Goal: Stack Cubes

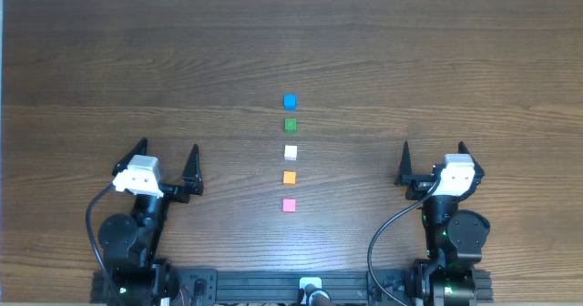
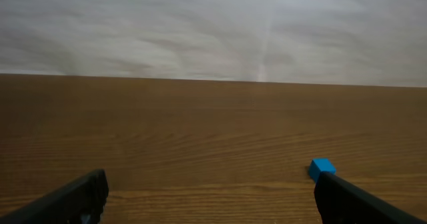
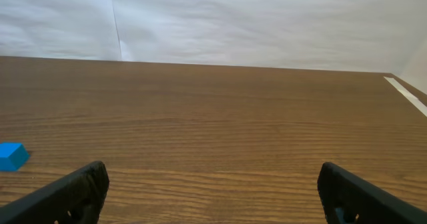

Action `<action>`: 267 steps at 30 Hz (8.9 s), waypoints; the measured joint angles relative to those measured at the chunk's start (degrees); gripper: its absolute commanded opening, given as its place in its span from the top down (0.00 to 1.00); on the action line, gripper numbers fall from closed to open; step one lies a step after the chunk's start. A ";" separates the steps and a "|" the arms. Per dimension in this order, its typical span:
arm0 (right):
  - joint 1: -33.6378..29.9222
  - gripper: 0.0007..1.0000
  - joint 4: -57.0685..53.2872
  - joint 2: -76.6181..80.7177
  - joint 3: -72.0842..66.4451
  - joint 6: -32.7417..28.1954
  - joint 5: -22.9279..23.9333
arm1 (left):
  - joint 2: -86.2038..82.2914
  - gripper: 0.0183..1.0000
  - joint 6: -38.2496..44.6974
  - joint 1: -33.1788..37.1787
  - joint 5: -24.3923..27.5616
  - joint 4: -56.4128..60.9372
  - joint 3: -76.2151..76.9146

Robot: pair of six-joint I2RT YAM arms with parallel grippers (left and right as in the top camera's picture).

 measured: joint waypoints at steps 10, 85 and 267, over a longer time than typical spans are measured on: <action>0.00 0.01 0.00 0.00 0.00 0.04 -0.02 | 0.00 0.00 0.00 0.00 0.00 0.02 0.00; 0.00 0.01 -0.02 -0.02 0.00 0.00 -0.02 | 61.11 0.01 -27.32 -31.26 8.20 -43.15 58.16; 0.00 0.01 -0.02 -0.02 0.00 0.07 -0.02 | 108.41 0.83 -37.70 -44.89 -14.47 -46.34 75.14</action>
